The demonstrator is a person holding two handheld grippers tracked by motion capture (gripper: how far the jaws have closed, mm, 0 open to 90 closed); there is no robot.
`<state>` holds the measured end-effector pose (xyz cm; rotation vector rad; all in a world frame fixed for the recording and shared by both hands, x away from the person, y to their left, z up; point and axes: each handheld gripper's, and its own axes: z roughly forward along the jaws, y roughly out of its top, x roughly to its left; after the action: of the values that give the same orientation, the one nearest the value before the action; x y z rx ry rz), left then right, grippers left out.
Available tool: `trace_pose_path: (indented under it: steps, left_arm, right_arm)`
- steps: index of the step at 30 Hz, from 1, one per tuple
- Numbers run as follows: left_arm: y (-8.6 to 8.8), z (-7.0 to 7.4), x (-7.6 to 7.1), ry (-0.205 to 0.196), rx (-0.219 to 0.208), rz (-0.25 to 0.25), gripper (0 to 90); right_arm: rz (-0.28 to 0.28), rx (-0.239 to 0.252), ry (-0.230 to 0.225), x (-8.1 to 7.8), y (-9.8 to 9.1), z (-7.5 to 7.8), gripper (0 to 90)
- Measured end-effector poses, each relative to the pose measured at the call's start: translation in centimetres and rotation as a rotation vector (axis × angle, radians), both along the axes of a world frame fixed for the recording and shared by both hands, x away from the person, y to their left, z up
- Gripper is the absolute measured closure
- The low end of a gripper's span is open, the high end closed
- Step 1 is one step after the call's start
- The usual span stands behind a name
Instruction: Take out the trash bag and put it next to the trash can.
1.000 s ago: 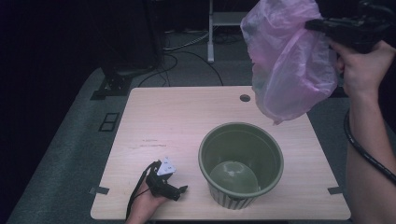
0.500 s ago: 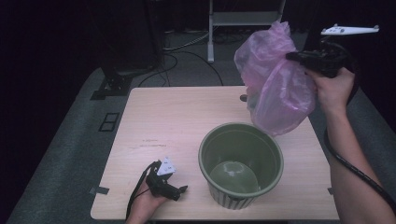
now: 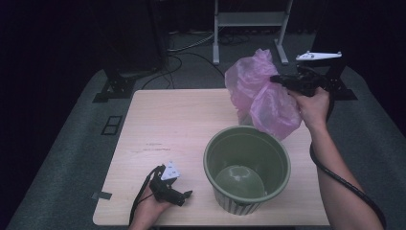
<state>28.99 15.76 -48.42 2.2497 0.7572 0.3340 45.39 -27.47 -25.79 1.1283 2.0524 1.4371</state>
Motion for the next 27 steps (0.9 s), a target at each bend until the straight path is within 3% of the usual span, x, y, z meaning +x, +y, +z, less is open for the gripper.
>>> trace_pose_path:
  steps: [9,14,27]
  left_arm:
    - [0.0,0.0,0.0,0.0,0.0,0.0,0.0]
    - [0.0,0.0,0.0,0.0,0.0,0.0,0.0]
    - [0.0,0.0,0.0,-0.001,-0.001,0.001,0.0]
  right_arm:
    - [0.026,-0.018,0.056,1.0,1.7,-2.4,87.5]
    - [0.039,-0.013,0.045,0.8,1.9,-2.4,73.0]
    - [0.043,-0.003,-0.029,-1.6,0.8,-0.8,30.6]
